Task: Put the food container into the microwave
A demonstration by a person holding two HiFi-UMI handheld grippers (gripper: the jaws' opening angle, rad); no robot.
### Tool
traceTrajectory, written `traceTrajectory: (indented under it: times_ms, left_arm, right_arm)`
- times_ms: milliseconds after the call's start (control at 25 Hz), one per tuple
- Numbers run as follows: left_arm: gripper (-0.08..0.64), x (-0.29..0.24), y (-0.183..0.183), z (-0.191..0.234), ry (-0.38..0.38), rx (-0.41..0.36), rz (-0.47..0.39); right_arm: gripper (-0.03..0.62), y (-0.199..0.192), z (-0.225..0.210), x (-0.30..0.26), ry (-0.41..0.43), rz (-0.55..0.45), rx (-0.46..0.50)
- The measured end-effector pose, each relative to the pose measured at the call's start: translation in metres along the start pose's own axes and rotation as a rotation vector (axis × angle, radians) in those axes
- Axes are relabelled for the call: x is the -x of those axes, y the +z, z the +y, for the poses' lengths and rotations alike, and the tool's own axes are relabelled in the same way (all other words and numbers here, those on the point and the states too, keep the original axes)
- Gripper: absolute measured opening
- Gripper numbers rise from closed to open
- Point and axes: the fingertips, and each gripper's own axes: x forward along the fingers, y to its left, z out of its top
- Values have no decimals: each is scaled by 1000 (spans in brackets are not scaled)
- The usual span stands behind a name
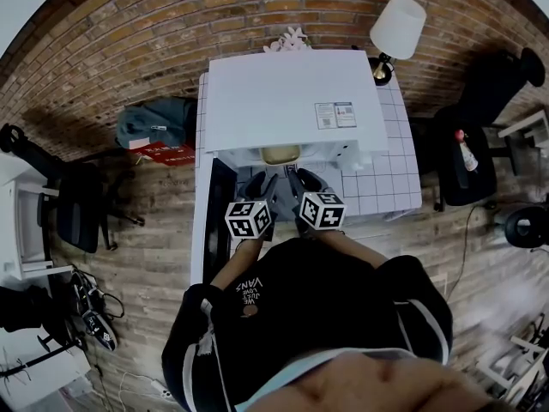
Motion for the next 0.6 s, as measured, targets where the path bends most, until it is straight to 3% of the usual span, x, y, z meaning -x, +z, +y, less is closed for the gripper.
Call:
traceTrajectory:
  times_ms: [280,600]
  left_arm:
    - [62,-7,1,8,36,-15,16]
    - [52,-21,10,13,40,-4,18]
  right_arm:
    - [15,-1,-3,-9,2,34,20]
    - [8,7,-9,-21,5,42,14]
